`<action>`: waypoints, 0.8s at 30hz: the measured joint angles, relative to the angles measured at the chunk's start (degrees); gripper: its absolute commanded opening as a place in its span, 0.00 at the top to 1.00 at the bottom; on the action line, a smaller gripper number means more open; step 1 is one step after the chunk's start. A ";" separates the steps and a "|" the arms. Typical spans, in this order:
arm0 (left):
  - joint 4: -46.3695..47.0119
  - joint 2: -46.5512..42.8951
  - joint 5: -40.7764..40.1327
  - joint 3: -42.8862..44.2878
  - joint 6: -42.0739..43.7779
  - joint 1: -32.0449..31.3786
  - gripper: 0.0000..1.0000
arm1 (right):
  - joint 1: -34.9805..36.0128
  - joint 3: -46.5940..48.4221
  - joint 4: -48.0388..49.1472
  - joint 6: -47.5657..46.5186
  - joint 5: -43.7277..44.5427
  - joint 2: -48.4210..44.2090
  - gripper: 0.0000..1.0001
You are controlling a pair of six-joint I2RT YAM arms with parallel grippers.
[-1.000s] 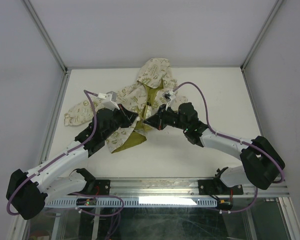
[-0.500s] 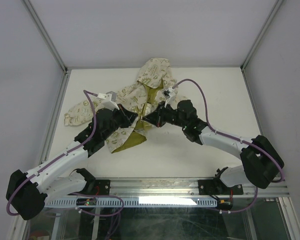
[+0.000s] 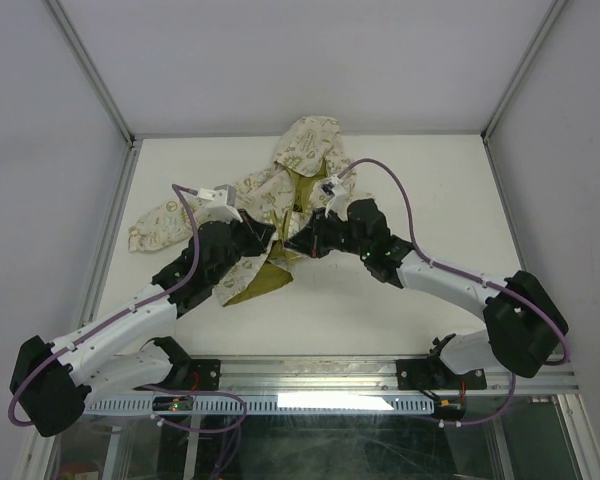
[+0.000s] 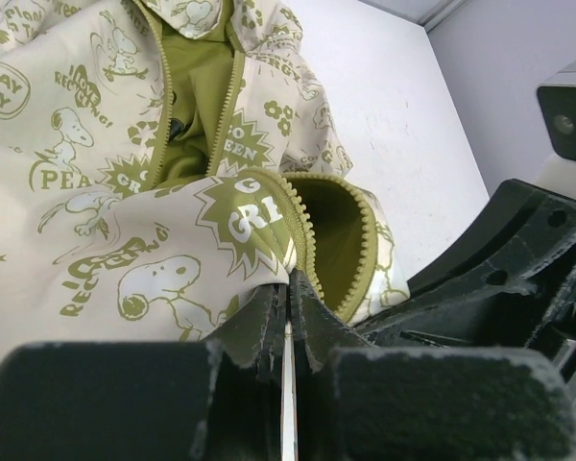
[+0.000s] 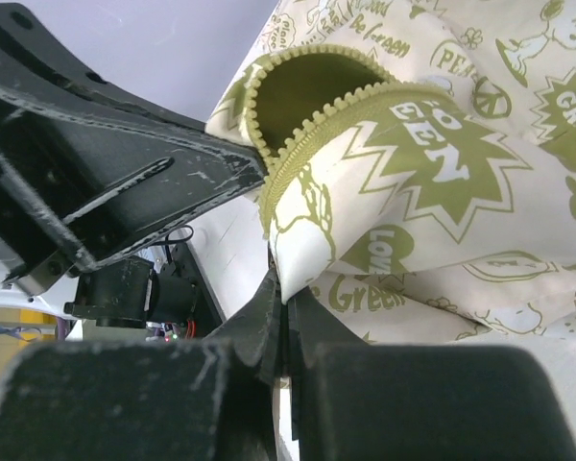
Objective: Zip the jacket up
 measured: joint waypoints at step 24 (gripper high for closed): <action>6.05 0.02 -22.12 0.00 9.38 -12.24 1.00 | -0.55 -11.21 21.27 1.95 -3.02 -0.26 1.00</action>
